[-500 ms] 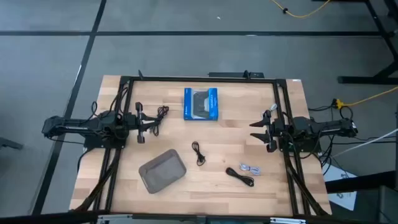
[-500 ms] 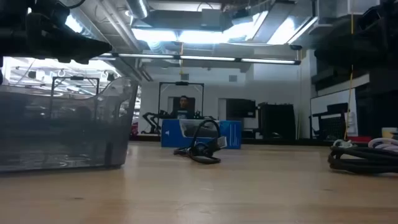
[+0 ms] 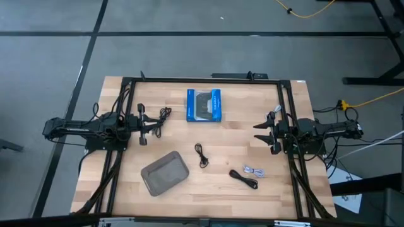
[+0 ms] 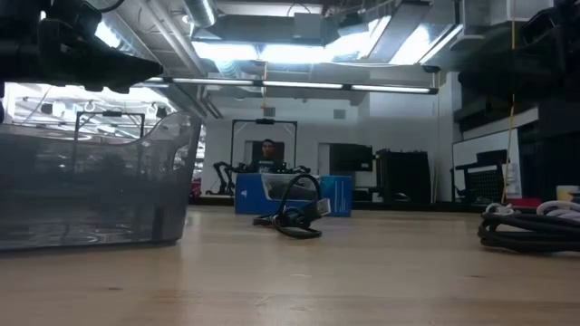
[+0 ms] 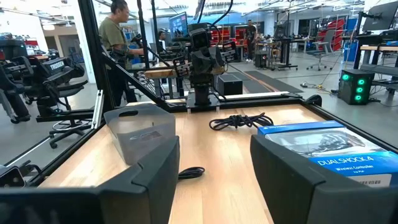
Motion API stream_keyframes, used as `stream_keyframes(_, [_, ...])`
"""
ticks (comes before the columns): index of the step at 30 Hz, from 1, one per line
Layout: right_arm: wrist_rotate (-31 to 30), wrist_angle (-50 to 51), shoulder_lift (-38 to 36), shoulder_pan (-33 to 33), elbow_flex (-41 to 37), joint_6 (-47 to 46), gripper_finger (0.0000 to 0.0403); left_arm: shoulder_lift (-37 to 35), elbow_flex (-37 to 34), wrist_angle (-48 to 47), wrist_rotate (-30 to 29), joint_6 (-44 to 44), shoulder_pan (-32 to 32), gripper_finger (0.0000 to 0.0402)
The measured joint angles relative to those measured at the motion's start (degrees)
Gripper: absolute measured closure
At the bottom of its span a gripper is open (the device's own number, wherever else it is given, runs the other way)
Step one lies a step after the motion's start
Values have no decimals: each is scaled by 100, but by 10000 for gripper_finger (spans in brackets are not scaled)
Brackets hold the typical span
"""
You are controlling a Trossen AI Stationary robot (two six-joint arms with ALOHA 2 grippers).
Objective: Pick and place USB-C Cables
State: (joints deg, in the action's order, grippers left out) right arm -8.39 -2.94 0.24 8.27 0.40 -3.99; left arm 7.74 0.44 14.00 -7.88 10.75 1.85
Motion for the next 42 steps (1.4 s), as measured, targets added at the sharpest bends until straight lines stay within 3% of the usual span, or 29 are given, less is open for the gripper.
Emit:
stream_keyframes(18, [7,-53,-1,0,0,-170,201,-1,-1,82,2,-28,1,360])
stream_keyframes(21, [-44,-366,2,1,0,-628,201,1,1,203,174,-624,0,360])
stream_keyframes(30, [-2328,-683,3,-2,0,-625,201,-3,1,874,251,-877,2,360])
stream_keyframes(34, [-2549,-1632,1,-2,0,-427,201,-1,0,914,44,-876,1,360])
stream_keyframes(42, [-2143,-3968,1,-2,0,1481,201,0,1,979,-637,-751,2,360])
